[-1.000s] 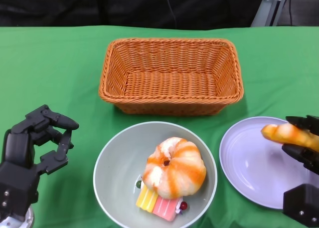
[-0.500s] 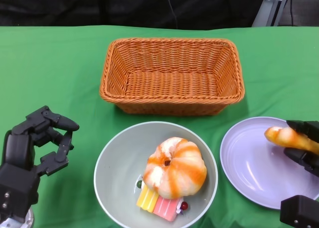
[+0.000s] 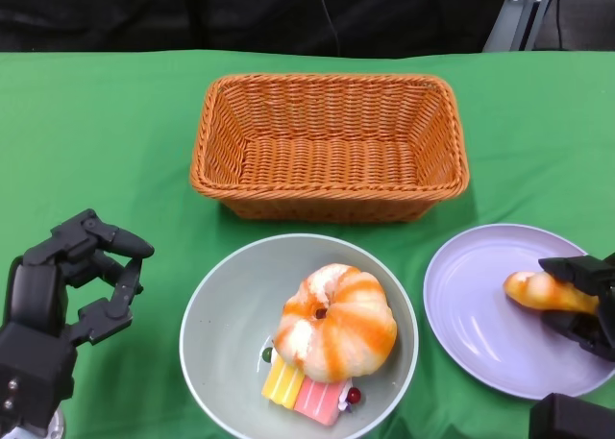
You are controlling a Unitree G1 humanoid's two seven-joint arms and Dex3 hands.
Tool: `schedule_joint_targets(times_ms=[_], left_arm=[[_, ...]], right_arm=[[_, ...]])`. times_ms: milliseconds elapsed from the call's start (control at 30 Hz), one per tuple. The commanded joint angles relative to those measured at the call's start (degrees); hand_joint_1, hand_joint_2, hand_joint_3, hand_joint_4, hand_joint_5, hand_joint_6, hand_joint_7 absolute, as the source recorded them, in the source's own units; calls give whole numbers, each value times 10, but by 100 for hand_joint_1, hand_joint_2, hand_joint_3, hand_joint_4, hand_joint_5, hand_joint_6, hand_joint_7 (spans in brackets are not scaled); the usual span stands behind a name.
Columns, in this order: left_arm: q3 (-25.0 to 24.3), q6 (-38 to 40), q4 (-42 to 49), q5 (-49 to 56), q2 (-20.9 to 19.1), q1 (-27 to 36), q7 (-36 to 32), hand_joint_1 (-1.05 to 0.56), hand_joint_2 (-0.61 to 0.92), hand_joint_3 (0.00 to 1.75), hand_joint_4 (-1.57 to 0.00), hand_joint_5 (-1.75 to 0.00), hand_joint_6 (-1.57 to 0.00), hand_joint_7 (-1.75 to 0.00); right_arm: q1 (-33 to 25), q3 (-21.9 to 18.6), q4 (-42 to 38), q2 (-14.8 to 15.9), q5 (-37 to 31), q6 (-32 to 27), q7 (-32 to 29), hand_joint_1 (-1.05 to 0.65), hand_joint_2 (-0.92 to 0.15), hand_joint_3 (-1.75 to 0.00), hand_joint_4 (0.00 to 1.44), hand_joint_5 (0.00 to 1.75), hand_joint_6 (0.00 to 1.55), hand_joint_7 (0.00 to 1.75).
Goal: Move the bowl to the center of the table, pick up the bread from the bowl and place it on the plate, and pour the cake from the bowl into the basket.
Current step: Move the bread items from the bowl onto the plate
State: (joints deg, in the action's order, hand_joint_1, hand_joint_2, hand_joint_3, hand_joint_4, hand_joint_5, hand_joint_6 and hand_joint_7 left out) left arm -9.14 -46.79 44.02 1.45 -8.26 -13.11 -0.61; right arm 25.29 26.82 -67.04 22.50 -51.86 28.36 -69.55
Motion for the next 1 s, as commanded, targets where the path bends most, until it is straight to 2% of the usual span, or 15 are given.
schedule_joint_targets(times_ms=[33,167,233,300,367,467,600,933,1000], left_arm=[[-1,-9,-6,0,-9,4,-1,-2,62,85,-82,-142,-84,-113],[-2,-7,-6,-4,-8,4,1,-2,62,85,-83,-142,-84,-113],[-2,-8,-4,-6,-7,2,2,-2,62,84,-83,-142,-84,-113],[-1,-7,-4,-2,-9,3,1,-2,62,83,-83,-142,-84,-113],[0,-9,-3,0,-10,2,0,-2,63,83,-82,-142,-84,-113],[0,-12,-1,-1,-10,2,1,-2,63,83,-82,-143,-84,-114],[0,-11,0,3,-10,1,-4,-2,63,84,-83,-143,-83,-115],[0,-12,7,1,-10,-3,-1,-2,61,87,-83,-143,-82,-117],[1,-13,8,3,-10,-3,-2,-2,61,87,-83,-143,-82,-117]], right_arm=[[4,21,-19,-3,-7,-47,-2,-32,-92,-1,68,91,90,39],[5,39,-18,-10,-9,-84,-12,-36,-87,0,55,56,82,16],[4,43,-16,-15,-6,-104,-13,-41,-86,0,44,29,74,5],[1,42,-10,-18,3,-93,-9,-45,-87,-1,25,11,56,1],[-1,43,-2,-18,7,-84,-4,-49,-88,-1,13,3,43,0],[-6,44,11,-14,9,-71,5,-55,-90,-2,7,0,32,0],[-15,46,27,-10,8,-44,-6,-58,-91,-2,4,0,30,0],[-15,51,28,-9,6,8,-36,-53,-90,-1,10,3,38,2],[-16,48,29,-11,11,20,-42,-53,-89,-1,15,6,46,5]])
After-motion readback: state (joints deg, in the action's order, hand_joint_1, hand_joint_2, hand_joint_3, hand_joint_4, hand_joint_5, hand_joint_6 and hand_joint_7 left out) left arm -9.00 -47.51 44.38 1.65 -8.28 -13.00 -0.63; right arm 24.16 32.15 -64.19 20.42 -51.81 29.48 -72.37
